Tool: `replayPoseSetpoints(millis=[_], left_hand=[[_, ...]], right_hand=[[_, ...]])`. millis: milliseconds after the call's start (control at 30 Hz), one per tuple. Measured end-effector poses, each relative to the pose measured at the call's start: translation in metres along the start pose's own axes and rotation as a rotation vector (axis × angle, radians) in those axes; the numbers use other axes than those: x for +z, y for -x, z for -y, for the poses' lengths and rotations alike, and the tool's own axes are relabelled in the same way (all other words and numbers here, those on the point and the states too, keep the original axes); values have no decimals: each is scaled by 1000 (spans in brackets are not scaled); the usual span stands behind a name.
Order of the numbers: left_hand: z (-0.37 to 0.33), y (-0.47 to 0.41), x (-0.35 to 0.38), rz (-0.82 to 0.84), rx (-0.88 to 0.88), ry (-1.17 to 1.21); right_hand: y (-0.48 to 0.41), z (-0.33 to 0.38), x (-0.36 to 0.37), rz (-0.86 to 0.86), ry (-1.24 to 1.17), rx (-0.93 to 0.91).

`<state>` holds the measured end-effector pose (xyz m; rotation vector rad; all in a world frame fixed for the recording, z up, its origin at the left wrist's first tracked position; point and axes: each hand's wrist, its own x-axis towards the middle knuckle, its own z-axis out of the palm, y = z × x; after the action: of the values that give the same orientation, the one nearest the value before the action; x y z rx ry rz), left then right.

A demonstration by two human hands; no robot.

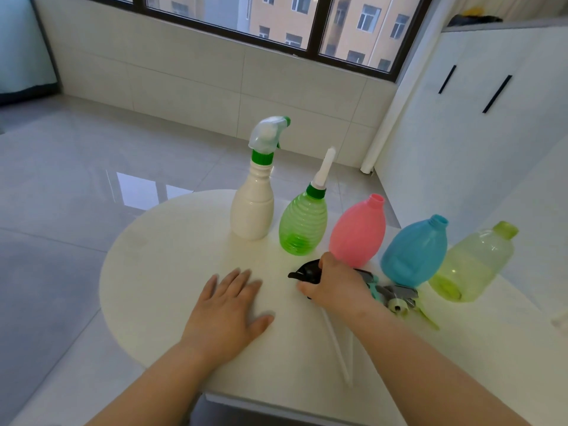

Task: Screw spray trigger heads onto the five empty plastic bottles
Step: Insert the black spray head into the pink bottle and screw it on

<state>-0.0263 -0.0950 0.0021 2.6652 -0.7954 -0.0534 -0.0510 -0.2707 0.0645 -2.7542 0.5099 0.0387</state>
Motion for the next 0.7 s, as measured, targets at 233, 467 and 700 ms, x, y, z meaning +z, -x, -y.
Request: replayPoseSetpoints(millis=[233,467,700], left_hand=[[1,-1,1,-6,4,6],[0,-1,-1,-4,6,2],[-2,1,-4,-2,1,16]], right_hand=[[-5,6,11,13,113,18],[6,-4,-12,37,-271,68],[37,-40,-46,141,-1373,26]])
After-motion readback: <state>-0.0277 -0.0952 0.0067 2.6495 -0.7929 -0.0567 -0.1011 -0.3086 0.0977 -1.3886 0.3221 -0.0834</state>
